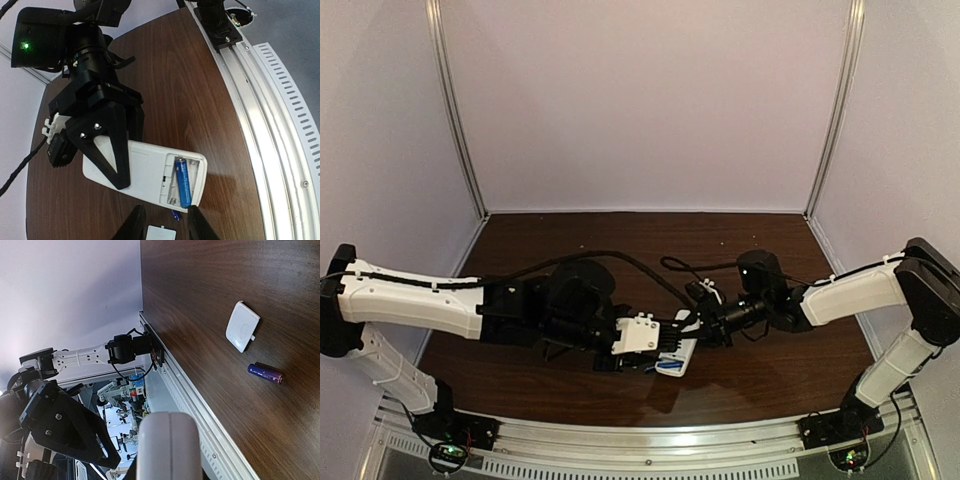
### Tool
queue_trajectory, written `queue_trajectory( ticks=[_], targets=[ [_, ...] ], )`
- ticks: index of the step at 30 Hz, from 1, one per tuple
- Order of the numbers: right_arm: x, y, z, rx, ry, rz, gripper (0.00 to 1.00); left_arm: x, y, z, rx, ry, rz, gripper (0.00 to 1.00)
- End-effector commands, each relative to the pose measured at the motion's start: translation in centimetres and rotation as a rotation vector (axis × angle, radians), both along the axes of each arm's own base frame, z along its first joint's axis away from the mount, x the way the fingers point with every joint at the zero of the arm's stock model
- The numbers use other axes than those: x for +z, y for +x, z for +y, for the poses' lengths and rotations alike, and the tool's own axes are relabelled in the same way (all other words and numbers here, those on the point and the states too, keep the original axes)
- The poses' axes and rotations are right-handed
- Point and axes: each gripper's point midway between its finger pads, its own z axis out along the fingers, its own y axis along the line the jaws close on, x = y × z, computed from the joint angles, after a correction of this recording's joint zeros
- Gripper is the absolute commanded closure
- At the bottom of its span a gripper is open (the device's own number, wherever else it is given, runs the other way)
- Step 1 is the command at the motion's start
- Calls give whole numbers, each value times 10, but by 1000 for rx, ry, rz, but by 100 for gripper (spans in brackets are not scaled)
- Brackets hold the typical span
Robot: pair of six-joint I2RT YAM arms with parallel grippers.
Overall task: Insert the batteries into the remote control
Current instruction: Remove the battery from the battery compartment.
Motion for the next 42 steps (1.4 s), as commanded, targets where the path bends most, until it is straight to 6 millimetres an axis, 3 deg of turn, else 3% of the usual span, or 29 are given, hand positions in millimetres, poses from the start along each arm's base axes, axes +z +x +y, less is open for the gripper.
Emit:
queue_trajectory(
  ticks=[1,3,7,12,14,18,23,29,37,42],
  targets=[
    [1,3,-1,-2,-11,-42,100,-2,7,-5,16,10,-25,71],
    [0,3,-1,2,-17,-58,100,-4,13,-4,71,-24,5,69],
    [-16,18,-8,8,-139,-180,100,0,46,8,239,-135,154,54],
    [-34,69,-22,-52,-273,-301,100,0,99,37,470,-238,272,41],
    [-40,94,-29,-59,-381,-382,100,-7,111,45,525,-235,277,41],
    [-42,123,-36,-93,-519,-537,100,-23,130,53,656,-191,277,39],
    [-33,145,-41,-100,-725,-764,100,-26,132,50,670,-213,297,34],
    [-20,141,-29,-22,-952,-1028,100,-21,136,58,718,-262,287,25],
    [-21,142,-21,16,-1099,-1154,100,-5,142,78,784,-360,303,7],
    [-2,148,-31,-59,-1044,-1106,100,-17,140,83,777,-282,299,8]
  ],
)
